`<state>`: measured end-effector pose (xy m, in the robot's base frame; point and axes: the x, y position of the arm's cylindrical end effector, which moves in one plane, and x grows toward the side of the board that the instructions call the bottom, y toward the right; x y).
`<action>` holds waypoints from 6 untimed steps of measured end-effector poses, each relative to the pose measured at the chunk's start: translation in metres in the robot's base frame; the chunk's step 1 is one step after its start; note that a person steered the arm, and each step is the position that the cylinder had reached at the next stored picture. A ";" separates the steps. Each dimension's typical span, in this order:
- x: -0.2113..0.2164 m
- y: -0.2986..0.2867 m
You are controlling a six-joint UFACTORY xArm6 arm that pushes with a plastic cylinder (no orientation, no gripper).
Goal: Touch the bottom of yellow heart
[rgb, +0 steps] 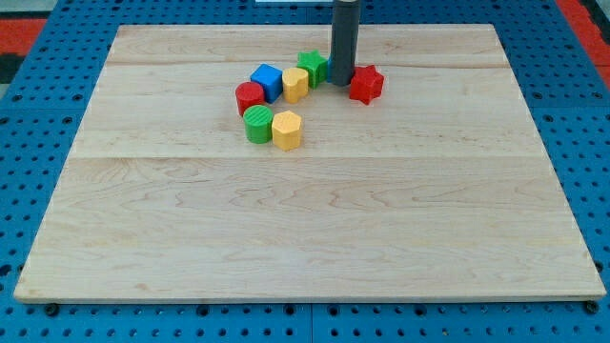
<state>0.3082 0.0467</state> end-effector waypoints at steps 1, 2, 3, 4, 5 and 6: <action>0.017 0.000; 0.046 -0.014; 0.046 -0.062; 0.038 -0.067; 0.028 -0.075; 0.022 -0.085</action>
